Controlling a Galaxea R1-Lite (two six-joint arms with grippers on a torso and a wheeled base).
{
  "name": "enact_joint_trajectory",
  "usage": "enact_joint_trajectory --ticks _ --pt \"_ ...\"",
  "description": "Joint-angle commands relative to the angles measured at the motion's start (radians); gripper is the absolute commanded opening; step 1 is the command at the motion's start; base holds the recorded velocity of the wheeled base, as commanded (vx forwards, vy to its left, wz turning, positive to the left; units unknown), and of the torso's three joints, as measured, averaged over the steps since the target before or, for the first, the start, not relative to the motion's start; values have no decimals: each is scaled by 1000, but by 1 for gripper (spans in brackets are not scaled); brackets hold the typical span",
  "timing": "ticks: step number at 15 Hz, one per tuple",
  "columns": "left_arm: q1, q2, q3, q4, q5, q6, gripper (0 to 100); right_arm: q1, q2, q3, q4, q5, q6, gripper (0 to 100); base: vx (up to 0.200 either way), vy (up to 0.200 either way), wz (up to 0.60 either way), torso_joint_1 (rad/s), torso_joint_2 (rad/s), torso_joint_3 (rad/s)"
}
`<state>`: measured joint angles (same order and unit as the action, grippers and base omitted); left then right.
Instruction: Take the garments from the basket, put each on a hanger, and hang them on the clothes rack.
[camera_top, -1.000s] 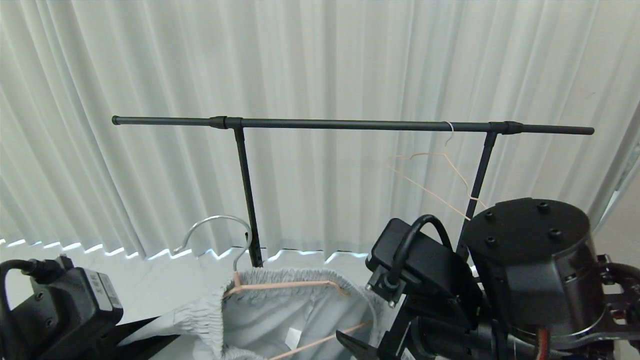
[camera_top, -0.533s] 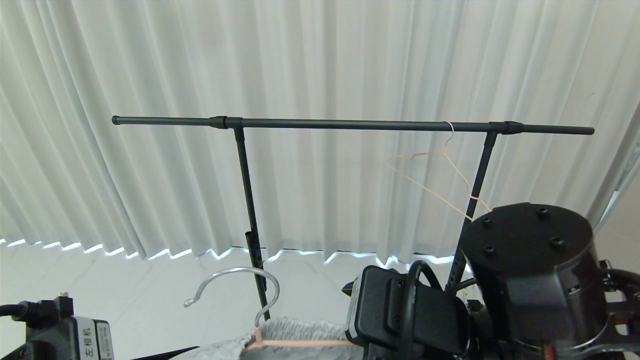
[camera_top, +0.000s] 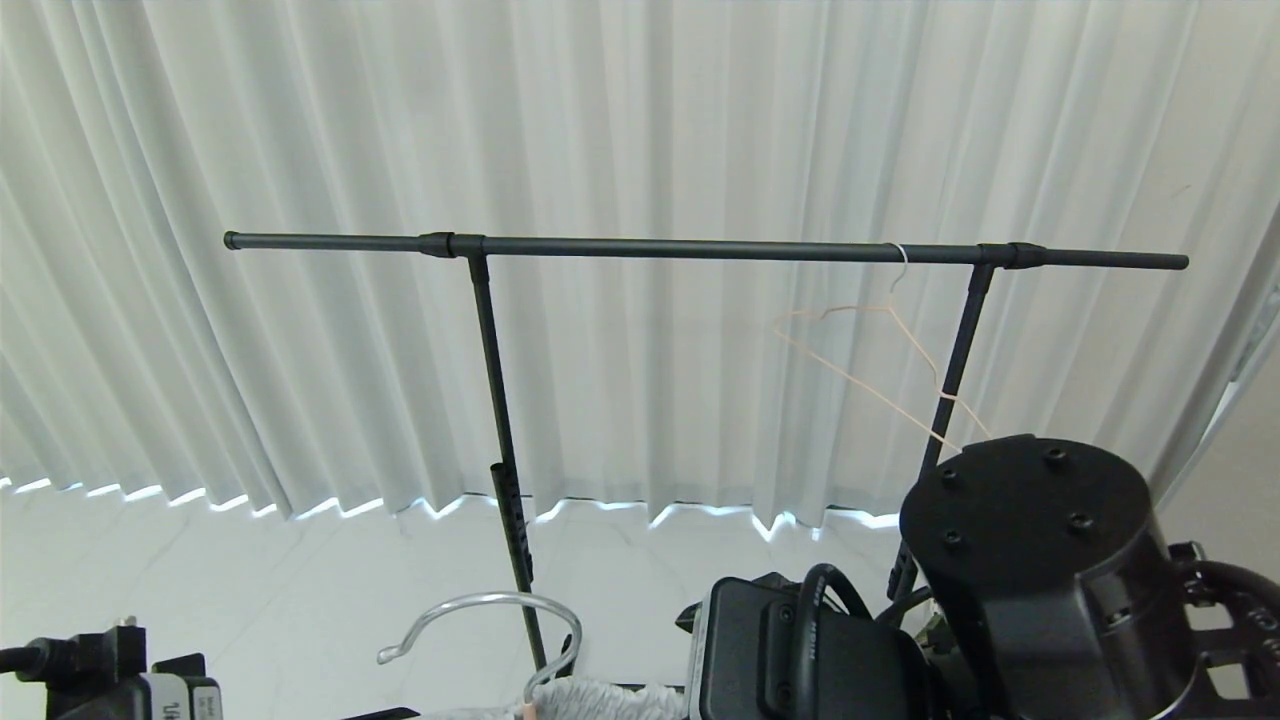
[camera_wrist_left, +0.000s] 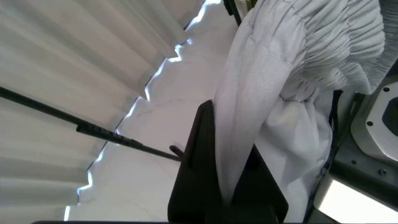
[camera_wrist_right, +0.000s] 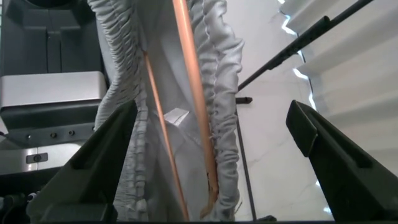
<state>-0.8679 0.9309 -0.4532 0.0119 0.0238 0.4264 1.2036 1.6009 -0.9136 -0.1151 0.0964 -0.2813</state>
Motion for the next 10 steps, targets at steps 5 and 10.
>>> enact_joint_trajectory --ticks 5,10 --pt "0 -12 1 0 1 0 0 -3 10 1 -3 -3 2 0 0 0 0 0 0 0" --pt "0 -14 1 0 1 3 100 -4 7 -4 -5 -9 -3 0 0 0 0 0 0 0"
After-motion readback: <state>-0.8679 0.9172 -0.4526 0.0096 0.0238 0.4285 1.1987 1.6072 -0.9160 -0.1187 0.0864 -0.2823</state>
